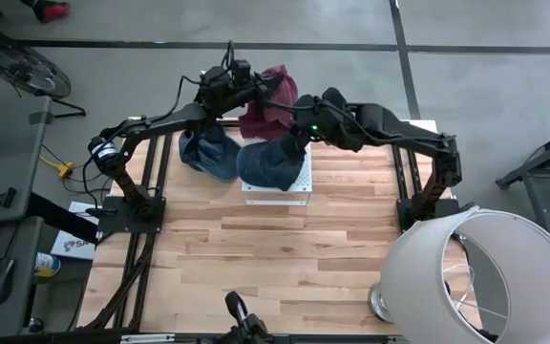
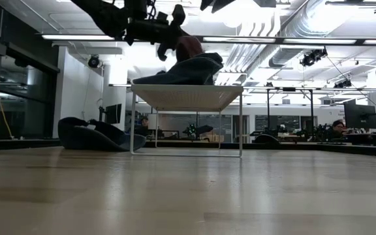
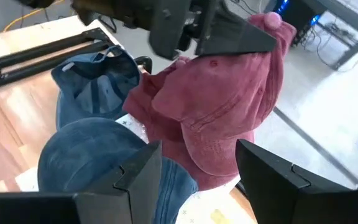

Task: Pick & Place hat
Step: Stack the red cap on top of the other red cap on the shelf

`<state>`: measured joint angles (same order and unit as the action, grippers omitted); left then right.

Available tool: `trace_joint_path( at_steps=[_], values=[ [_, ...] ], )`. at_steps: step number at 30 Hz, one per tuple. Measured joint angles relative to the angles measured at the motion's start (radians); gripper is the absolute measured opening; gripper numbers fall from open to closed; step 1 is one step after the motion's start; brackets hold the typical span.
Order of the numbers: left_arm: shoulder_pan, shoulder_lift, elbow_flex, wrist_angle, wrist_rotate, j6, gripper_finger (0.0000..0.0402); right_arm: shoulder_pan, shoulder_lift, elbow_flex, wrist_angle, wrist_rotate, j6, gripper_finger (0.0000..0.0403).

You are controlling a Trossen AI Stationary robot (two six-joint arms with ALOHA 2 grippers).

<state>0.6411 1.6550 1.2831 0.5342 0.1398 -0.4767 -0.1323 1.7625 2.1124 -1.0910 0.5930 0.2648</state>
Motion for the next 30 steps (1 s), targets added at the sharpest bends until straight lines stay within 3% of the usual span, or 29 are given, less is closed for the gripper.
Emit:
trace_joint_path(
  at_steps=[17, 20, 26, 30],
  values=[
    [0.0, 0.0, 0.0, -0.07, 0.007, -0.002, 0.0014, -0.158, 0.001, 0.0, 0.028, -0.044, 0.154, 0.0192],
    [0.0, 0.0, 0.0, -0.068, 0.007, -0.002, 0.0014, -0.2, 0.001, 0.0, 0.045, -0.113, 0.124, 0.0154],
    [0.0, 0.0, 0.0, -0.066, 0.007, -0.007, 0.0015, -0.265, 0.001, 0.0, 0.07, -0.249, 0.019, 0.0015],
    [0.0, 0.0, 0.0, -0.066, 0.007, -0.008, 0.0015, -0.301, 0.012, 0.0, 0.073, -0.316, 0.007, 0.0005]
  ],
)
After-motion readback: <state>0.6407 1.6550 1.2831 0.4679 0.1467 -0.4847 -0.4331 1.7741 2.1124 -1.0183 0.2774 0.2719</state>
